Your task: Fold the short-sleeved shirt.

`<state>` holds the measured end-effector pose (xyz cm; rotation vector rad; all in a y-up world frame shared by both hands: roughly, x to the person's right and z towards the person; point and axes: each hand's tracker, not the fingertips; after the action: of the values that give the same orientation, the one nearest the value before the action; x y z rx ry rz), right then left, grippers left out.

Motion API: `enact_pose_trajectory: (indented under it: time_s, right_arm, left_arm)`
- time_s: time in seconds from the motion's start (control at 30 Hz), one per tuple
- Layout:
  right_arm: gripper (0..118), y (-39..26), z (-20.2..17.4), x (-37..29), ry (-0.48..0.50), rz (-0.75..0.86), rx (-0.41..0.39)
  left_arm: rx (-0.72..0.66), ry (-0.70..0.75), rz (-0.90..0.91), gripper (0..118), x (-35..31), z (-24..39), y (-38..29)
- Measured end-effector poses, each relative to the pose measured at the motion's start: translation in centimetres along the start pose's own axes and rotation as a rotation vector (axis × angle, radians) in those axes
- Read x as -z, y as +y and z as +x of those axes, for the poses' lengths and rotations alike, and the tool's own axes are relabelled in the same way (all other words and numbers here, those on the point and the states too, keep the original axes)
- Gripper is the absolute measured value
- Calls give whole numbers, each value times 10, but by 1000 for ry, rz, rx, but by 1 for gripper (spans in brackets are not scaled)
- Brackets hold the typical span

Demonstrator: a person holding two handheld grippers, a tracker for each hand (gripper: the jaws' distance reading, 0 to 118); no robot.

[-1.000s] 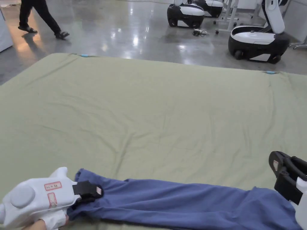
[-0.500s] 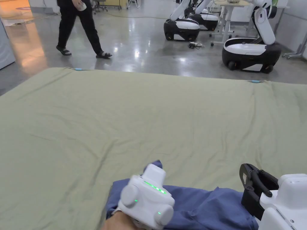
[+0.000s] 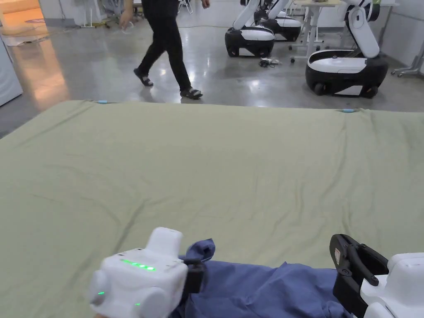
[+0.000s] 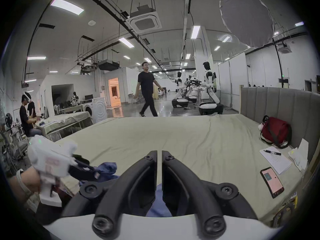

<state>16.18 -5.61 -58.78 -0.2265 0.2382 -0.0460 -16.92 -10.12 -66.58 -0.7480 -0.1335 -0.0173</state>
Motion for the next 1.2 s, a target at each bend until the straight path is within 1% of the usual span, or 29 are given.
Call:
enact_pose_trajectory:
  time_s: [0.03, 0.07, 0.13, 0.17, 0.27, 0.33, 0.37, 0.4, 0.43, 0.47, 0.5, 0.53, 0.57, 0.63, 0.7, 0.73, 0.77, 0.9, 1.03, 1.07, 1.1, 1.13, 1.17, 1.2]
  right_arm:
    - [10, -2, 0, 1, 0, -1, 2]
    - [10, -3, 1, 2, 1, -5, 7]
    - [10, -6, 0, 5, -5, -15, 21]
    - [10, -7, 0, 5, -8, -21, 29]
    - [10, -9, -2, 5, -14, -34, 29]
    - [10, -9, -3, 6, -18, -41, 25]
    - [10, -9, -3, 9, -20, -46, 28]
    - [10, -9, -3, 11, -20, -51, 35]
    - [10, -9, -3, 12, -19, -57, 42]
    - [11, -9, -4, 11, -17, -59, 48]
    - [10, -9, -5, 11, -17, -58, 52]
    - [11, -8, -6, 11, -17, -57, 54]
    - [11, -7, -7, 11, -17, -57, 55]
    - [11, -7, -8, 10, -21, -59, 51]
    - [11, -6, -7, 9, -28, -63, 46]
    - [11, -6, -7, 9, -30, -63, 47]
    - [11, -6, -6, 9, -32, -65, 50]
    - [11, -7, -5, 10, -30, -69, 52]
    - [11, -6, -10, 17, -18, -71, 54]
    - [11, -5, -12, 18, -14, -69, 57]
    - [11, -4, -14, 20, -9, -69, 60]
    - [10, -4, -17, 22, -5, -70, 62]
    - [11, -4, -20, 24, -2, -68, 63]
    - [11, -4, -23, 26, 1, -67, 63]
  left_arm:
    - [-65, -14, 15, 78, -3, -13, -1]
    - [-137, 14, 38, 78, 6, -34, -6]
    - [-243, 32, 90, 78, 5, -54, -9]
    - [-281, 10, 109, 78, 1, -60, -11]
    - [-344, -149, 89, 78, -4, -66, -11]
    - [-403, -208, 81, 77, 8, -67, -14]
    - [-446, -275, 66, 67, 17, -68, -17]
    - [-493, -363, 54, 52, 26, -68, -21]
    - [-544, -426, 28, 33, 38, -65, -25]
    - [-566, -410, -4, 20, 46, -48, -26]
    - [-539, -353, -38, 19, 56, -40, -29]
    - [-505, -343, -73, 19, 68, -31, -32]
    - [-497, -354, -109, 18, 76, -21, -35]
    - [-486, -433, -122, 18, 89, -5, -43]
    - [-394, -399, -130, 18, 89, 17, -46]
    - [-347, -407, -142, 18, 86, 24, -48]
    - [-353, -404, -146, 18, 87, 27, -50]
    - [-414, -374, -105, 17, 75, 0, -39]
    - [-330, -281, 6, 17, 27, -41, -20]
    - [-329, -256, 22, 17, 20, -56, -18]
    - [-357, -243, 25, 21, 16, -73, -17]
    - [-385, -258, 7, 44, 15, -93, -17]
    - [-420, -288, -42, 97, 18, -108, -18]
    - [-439, -318, -91, 118, 23, -120, -22]
